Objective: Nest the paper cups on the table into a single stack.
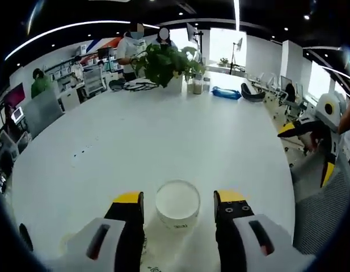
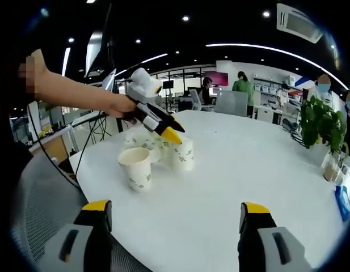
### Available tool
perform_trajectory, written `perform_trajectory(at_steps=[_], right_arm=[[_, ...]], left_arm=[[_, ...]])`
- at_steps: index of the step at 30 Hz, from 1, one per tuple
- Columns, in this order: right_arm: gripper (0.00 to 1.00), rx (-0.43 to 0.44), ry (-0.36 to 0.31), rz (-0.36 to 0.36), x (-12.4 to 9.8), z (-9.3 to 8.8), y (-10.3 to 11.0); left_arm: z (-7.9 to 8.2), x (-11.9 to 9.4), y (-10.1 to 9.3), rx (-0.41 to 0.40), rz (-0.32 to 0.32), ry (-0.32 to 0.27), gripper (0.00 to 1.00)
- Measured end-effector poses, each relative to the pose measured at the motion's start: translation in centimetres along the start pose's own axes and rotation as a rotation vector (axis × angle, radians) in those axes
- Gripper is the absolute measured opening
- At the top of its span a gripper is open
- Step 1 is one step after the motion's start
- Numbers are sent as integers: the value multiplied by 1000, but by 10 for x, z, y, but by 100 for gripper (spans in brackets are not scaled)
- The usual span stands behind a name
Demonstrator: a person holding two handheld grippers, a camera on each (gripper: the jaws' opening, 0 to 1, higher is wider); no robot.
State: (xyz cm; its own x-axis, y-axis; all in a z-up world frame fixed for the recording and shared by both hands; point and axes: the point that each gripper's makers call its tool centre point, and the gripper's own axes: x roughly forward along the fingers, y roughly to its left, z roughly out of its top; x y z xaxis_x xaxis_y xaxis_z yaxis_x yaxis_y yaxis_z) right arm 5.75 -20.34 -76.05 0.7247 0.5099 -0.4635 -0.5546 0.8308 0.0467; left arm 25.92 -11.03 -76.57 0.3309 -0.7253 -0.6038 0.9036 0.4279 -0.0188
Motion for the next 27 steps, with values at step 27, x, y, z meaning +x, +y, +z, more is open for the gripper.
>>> perform_trajectory(at_steps=[27], right_arm=[[92, 0, 19, -12, 0, -4, -3]], left_arm=[[-13, 22, -2, 11, -26, 56, 36]])
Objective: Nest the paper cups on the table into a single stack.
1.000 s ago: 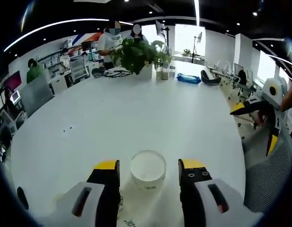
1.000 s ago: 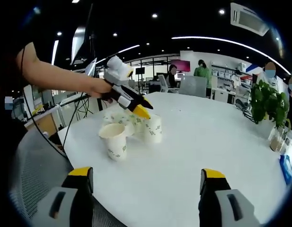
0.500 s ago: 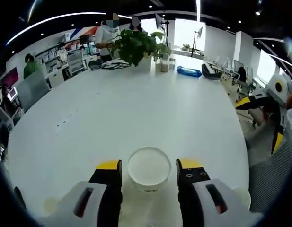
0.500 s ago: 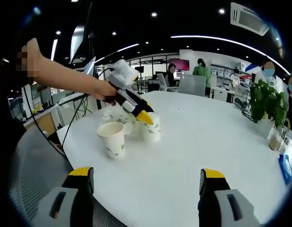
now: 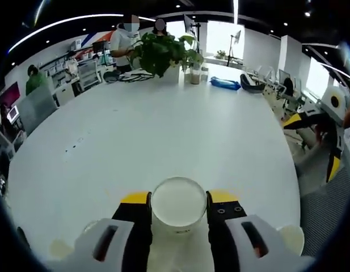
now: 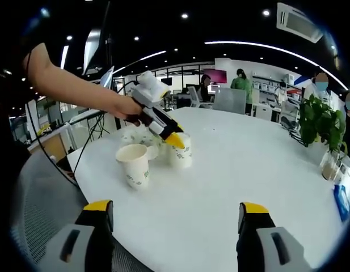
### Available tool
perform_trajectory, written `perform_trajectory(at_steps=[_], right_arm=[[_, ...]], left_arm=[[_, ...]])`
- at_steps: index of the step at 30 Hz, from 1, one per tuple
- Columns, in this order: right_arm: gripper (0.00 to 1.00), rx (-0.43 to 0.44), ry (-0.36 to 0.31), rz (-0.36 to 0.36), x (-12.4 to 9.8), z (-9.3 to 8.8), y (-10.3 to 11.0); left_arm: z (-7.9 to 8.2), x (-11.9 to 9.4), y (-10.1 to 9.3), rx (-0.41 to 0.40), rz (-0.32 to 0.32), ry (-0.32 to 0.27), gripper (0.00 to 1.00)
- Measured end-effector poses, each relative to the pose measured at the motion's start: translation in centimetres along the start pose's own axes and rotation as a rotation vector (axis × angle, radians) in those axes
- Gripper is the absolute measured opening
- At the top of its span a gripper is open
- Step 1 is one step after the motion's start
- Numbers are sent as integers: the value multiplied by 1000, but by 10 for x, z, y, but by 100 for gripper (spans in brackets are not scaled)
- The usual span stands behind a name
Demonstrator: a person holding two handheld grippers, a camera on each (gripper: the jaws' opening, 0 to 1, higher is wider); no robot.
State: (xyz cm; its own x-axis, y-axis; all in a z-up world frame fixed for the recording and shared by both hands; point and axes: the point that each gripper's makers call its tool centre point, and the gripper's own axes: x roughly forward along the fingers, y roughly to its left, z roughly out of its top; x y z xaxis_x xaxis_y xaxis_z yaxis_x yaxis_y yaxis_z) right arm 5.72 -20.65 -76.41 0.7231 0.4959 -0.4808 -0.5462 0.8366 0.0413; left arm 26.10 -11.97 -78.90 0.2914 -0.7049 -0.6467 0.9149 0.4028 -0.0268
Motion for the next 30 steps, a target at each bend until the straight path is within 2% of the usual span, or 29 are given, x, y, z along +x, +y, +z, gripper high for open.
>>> perform_trajectory(at_steps=[25, 30], right_arm=[[92, -15, -1, 2, 0, 0, 1], [91, -20, 1, 6, 0, 0, 2]], left_arm=[[12, -28, -23, 28, -36, -40, 36], [13, -33, -32, 28, -68, -42, 36]])
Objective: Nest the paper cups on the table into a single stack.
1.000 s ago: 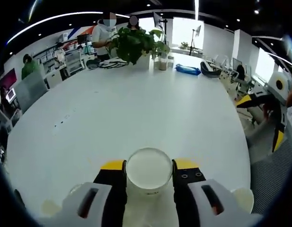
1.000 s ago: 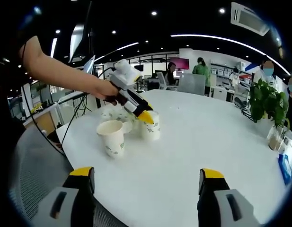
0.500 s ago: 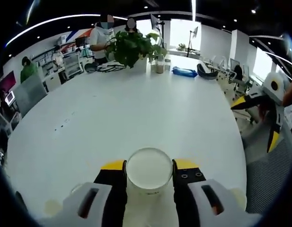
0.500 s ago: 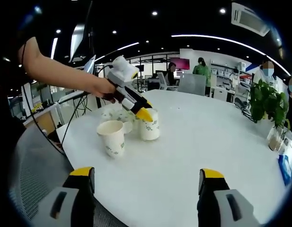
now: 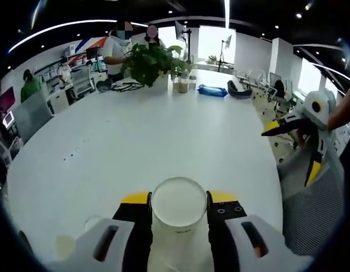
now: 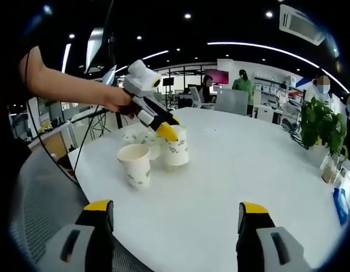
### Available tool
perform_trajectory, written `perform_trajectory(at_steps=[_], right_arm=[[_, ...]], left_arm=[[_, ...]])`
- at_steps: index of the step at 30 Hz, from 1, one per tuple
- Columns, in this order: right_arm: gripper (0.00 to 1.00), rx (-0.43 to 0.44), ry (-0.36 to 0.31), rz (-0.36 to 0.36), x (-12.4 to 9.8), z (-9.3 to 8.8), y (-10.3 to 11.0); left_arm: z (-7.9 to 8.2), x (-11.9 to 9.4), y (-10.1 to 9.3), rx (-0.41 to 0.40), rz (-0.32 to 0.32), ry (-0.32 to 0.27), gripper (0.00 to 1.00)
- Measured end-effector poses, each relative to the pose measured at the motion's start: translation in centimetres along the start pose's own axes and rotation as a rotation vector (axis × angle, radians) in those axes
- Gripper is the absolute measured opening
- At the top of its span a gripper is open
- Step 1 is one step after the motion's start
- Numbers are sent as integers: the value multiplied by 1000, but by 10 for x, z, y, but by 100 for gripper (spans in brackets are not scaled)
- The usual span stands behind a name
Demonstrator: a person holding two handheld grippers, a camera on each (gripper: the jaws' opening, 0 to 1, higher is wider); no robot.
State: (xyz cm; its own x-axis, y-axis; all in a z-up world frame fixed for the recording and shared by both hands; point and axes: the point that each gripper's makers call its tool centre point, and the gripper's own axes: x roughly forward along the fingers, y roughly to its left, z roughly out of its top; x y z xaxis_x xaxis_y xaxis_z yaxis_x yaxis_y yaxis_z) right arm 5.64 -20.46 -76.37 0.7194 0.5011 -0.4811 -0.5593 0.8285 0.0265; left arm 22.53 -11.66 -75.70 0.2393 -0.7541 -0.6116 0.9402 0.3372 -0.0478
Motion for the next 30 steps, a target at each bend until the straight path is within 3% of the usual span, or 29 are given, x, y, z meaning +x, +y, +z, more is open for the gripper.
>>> perform_trajectory(at_steps=[13, 17, 30], right_arm=[[92, -29, 2, 18, -1, 6, 6], [92, -21, -20, 20, -4, 18, 5], [90, -19, -83, 80, 2, 57, 21]], left_arm=[[31, -31, -17, 31, -2, -68, 36], [40, -43, -23, 34, -1, -90, 36], [48, -70, -39, 38, -8, -131, 36]])
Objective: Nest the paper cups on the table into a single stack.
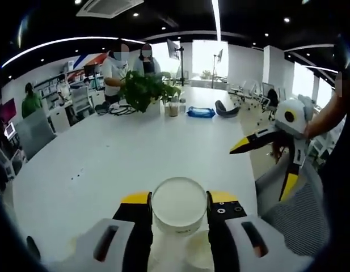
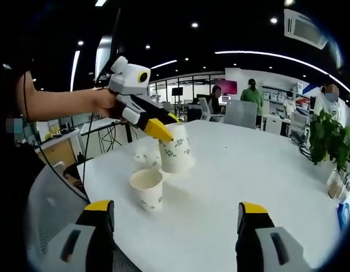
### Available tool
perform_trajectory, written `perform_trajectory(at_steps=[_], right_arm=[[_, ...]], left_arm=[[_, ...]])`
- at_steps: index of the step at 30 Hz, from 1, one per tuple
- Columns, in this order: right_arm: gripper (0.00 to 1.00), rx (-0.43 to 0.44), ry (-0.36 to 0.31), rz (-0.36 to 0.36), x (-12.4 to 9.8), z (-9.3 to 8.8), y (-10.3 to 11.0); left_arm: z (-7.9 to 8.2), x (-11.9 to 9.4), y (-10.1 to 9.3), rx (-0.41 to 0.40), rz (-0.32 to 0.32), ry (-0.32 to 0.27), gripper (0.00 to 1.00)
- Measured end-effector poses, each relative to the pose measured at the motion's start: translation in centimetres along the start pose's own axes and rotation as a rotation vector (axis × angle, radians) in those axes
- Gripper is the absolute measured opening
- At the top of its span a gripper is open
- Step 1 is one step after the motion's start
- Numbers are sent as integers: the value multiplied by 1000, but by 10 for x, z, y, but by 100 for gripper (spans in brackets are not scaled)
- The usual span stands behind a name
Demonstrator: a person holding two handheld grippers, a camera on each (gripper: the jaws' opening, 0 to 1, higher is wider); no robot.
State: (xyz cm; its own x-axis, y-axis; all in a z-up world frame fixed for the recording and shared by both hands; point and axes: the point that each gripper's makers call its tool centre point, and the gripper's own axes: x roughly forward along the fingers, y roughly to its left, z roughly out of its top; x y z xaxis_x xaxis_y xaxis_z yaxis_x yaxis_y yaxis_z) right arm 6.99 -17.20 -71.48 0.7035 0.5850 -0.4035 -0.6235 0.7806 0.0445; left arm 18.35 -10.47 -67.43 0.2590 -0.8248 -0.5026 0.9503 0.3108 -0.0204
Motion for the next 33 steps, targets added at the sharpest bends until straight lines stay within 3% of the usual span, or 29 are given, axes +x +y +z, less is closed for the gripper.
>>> perform_trajectory(at_steps=[7, 14, 33], right_arm=[[87, 1, -29, 43, 7, 16, 13], [79, 48, -54, 83, 15, 28, 22], [70, 112, -83, 174, 45, 42, 45]], left_arm=[[21, -24, -21, -24, -1, -57, 36], [22, -31, -27, -39, 1, -82, 36], [21, -47, -49, -92, -27, -133, 36]])
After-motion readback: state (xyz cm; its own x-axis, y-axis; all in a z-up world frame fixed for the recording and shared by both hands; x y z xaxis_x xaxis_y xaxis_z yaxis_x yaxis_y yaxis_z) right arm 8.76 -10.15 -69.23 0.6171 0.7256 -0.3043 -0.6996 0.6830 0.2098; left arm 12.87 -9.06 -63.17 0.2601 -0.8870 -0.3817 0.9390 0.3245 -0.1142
